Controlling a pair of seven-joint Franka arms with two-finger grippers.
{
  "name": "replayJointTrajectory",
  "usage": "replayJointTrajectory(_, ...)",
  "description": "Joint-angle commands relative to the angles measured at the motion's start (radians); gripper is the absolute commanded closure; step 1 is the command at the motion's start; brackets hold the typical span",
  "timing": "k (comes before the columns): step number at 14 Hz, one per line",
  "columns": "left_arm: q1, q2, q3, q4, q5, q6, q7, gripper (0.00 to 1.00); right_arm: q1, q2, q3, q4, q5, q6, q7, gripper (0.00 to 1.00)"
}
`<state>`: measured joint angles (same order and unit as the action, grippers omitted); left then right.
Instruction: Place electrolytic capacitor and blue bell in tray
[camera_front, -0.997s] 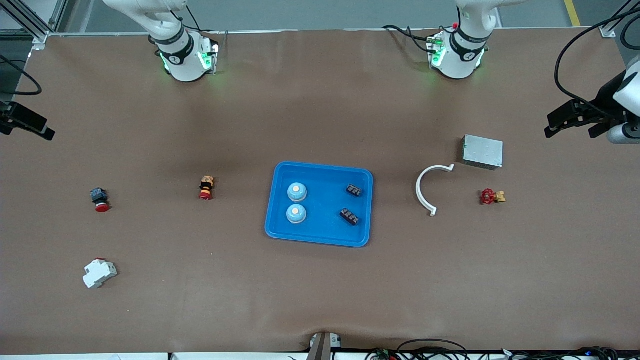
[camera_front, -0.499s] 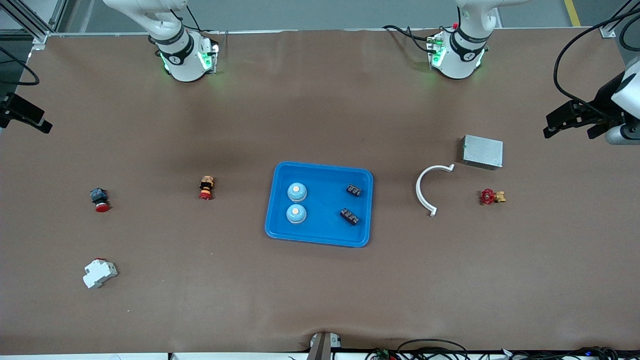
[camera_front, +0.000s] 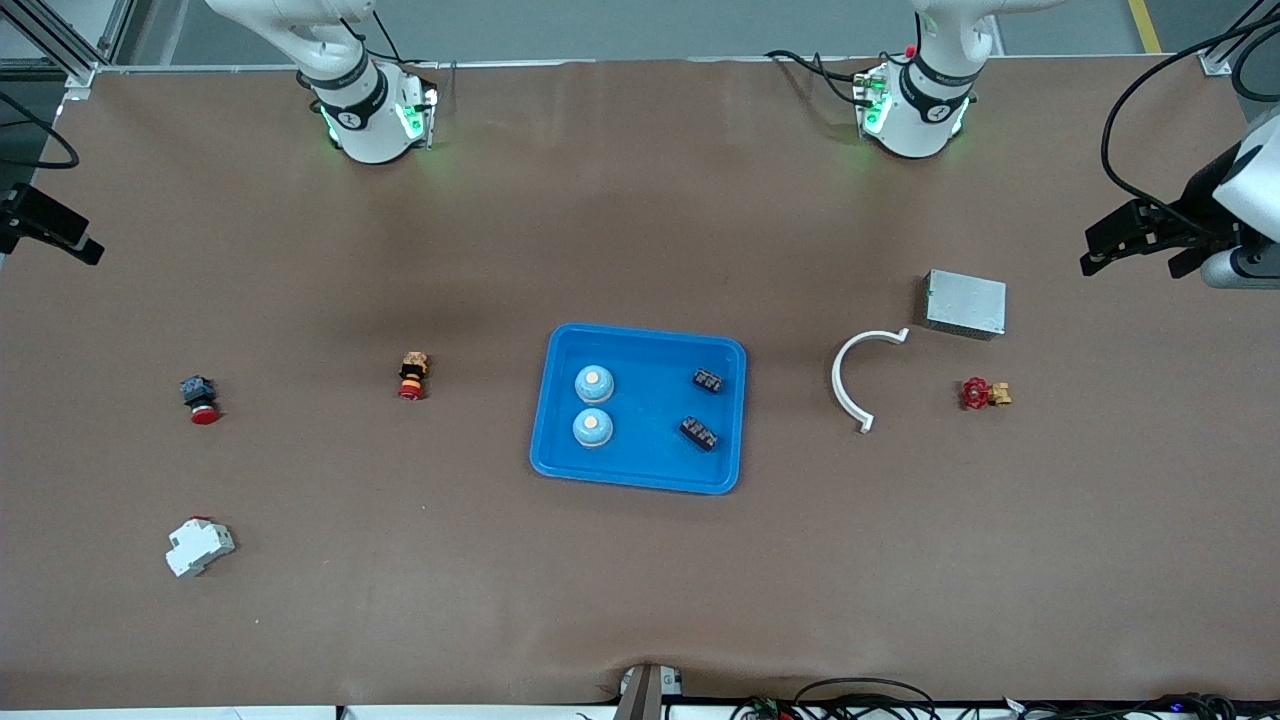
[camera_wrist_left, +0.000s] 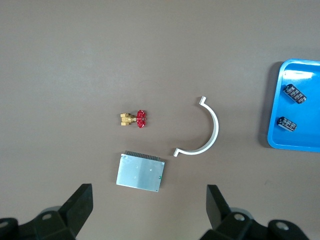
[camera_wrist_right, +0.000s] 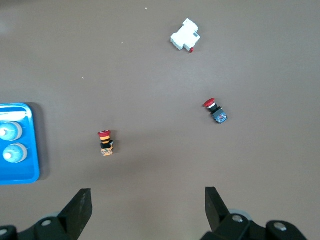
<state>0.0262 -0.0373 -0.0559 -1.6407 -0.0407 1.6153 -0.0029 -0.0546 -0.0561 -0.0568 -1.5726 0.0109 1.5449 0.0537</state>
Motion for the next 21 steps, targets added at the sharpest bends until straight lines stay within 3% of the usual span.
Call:
replayJointTrajectory(1, -0.038, 0.011, 0.047, 0.029, -0.01, -0.021, 0.0, 0.0, -0.008, -0.036, 0.017, -0.038, -0.029, 0.009, -0.008, 0.0)
replayJointTrajectory(13, -0.031, 0.024, 0.041, 0.03, 0.011, -0.015, 0.003, 0.0, -0.005, -0.039, 0.018, -0.04, -0.029, -0.002, -0.063, 0.0)
replayJointTrajectory(21, -0.034, 0.022, 0.036, 0.094, 0.056, -0.015, -0.002, 0.0, -0.002, -0.039, 0.02, -0.041, -0.019, -0.002, -0.061, 0.0)
